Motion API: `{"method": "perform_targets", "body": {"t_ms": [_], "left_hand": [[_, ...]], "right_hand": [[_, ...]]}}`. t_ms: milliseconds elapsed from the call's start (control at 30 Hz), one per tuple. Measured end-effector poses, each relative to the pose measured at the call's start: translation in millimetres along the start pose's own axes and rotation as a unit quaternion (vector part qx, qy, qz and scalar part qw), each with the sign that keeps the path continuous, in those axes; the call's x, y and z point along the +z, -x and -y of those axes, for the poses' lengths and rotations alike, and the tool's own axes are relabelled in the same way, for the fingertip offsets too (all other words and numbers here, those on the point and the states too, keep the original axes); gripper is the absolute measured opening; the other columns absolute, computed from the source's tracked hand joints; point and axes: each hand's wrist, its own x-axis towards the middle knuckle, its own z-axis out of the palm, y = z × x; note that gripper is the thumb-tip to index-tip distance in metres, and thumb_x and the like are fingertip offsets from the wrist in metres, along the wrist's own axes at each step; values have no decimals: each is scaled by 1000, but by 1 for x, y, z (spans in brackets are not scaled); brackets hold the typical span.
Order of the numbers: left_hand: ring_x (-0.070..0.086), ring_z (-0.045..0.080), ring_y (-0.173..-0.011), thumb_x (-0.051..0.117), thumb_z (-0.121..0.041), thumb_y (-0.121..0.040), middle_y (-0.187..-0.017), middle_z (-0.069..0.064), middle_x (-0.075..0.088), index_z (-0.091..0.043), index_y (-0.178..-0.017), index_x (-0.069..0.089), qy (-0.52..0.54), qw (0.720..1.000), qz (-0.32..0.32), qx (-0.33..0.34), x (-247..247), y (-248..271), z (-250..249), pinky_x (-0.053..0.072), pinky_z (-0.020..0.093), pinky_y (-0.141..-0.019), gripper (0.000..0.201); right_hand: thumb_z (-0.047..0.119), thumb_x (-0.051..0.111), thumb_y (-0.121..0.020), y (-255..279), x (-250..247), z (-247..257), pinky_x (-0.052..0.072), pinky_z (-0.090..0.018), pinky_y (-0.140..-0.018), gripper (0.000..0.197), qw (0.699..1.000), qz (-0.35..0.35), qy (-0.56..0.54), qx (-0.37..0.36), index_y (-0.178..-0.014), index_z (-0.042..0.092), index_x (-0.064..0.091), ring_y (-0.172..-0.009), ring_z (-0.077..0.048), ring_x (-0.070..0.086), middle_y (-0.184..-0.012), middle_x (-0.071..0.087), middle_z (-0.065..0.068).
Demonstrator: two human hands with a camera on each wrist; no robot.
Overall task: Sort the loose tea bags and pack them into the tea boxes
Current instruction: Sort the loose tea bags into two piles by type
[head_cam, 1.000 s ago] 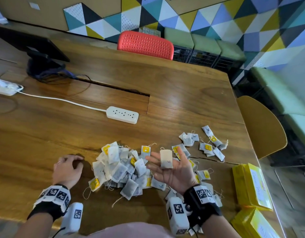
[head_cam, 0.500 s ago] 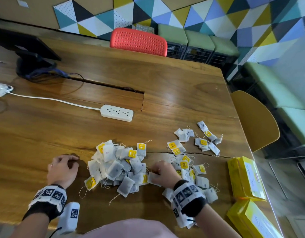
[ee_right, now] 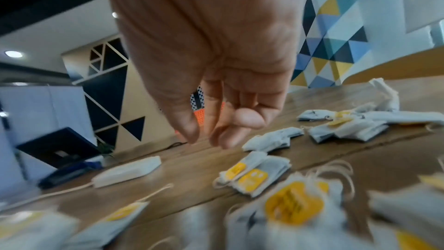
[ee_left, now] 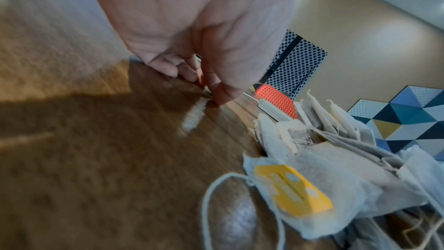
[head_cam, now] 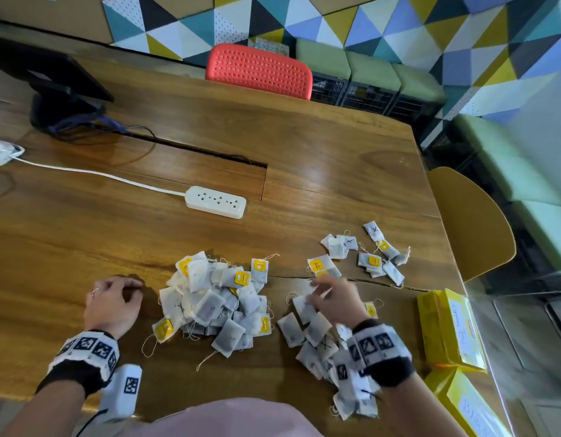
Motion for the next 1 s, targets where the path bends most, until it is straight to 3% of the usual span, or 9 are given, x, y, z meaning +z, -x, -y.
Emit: {"method": "perform_targets", "body": {"t_ms": [100, 200, 300, 400, 567, 667, 767, 900, 1000], "left_hand": [[33, 41, -125, 55, -19, -91, -132, 14, 43, -24, -106, 64, 3, 1000, 4, -8, -2, 2, -3, 35, 50, -103, 19], [33, 41, -126, 55, -20, -91, -132, 14, 42, -24, -106, 64, 6, 1000, 12, -5, -4, 2, -3, 35, 50, -103, 18], [35, 41, -123, 56, -19, -90, -130, 14, 44, -23, -104, 65, 10, 1000, 9, -2, -5, 4, -3, 35, 49, -102, 17], [37, 40, -122, 58, -18, -90, -127, 14, 45, -21, -104, 66, 14, 1000, 4, -3, -5, 4, -4, 35, 48, -103, 16], [38, 41, -121, 59, -16, -90, -127, 14, 46, -18, -104, 66, 20, 1000, -7, -1, -3, 4, -5, 34, 47, -102, 16], [38, 41, -120, 59, -16, -90, -127, 14, 45, -17, -104, 66, 15, 1000, -12, -3, -1, 4, -5, 33, 46, -102, 16], [38, 40, -120, 59, -16, -89, -126, 13, 45, -18, -103, 66, 14, 1000, -14, -1, -1, 3, -3, 33, 45, -103, 15], [39, 36, -121, 60, -18, -89, -124, 11, 47, -22, -99, 65, 13, 1000, -9, 10, 0, -1, 1, 31, 44, -104, 12], [39, 37, -121, 60, -17, -89, -125, 12, 47, -22, -98, 66, 9, 1000, -10, 12, 0, -2, 2, 32, 45, -104, 12]], "right_hand": [[22, 68, -83, -43, -22, -11, 46, -26, -83, 39, 996, -83, -2, 29, -121, 13, 59, -104, -19, 60, -116, 63, -7], [29, 81, -72, -80, -32, -19, 37, -40, -107, 86, 992, -7, 110, 62, -144, 19, 35, -133, -37, 36, -145, 30, -18], [33, 90, -60, -104, -37, -20, 27, -53, -112, 117, 974, 78, 204, 61, -151, 28, 17, -143, -44, 10, -158, -3, -15], [34, 93, -52, -120, -38, -21, 26, -59, -111, 130, 955, 140, 257, 50, -152, 36, 11, -144, -44, 8, -159, -3, -10], [22, 86, -64, -136, -43, -5, 43, -36, -104, 75, 955, 92, 281, 0, -132, 19, 57, -126, -26, 48, -137, 53, -8], [16, 83, -70, -138, -41, -11, 42, -19, -93, 42, 973, 34, 227, 33, -110, 16, 72, -113, -17, 59, -121, 66, -1], [9, 74, -77, -136, -41, -16, 39, -18, -81, 24, 986, -21, 155, 65, -100, 13, 75, -105, -21, 62, -110, 70, -5], [12, 71, -79, -137, -49, -24, 53, -32, -82, 21, 974, -131, -99, 154, -100, 15, 73, -92, -26, 65, -101, 71, -11], [12, 70, -85, -128, -53, -24, 57, -31, -62, 17, 894, -111, -391, 189, -100, 14, 61, -75, -20, 62, -91, 64, -10]]}}
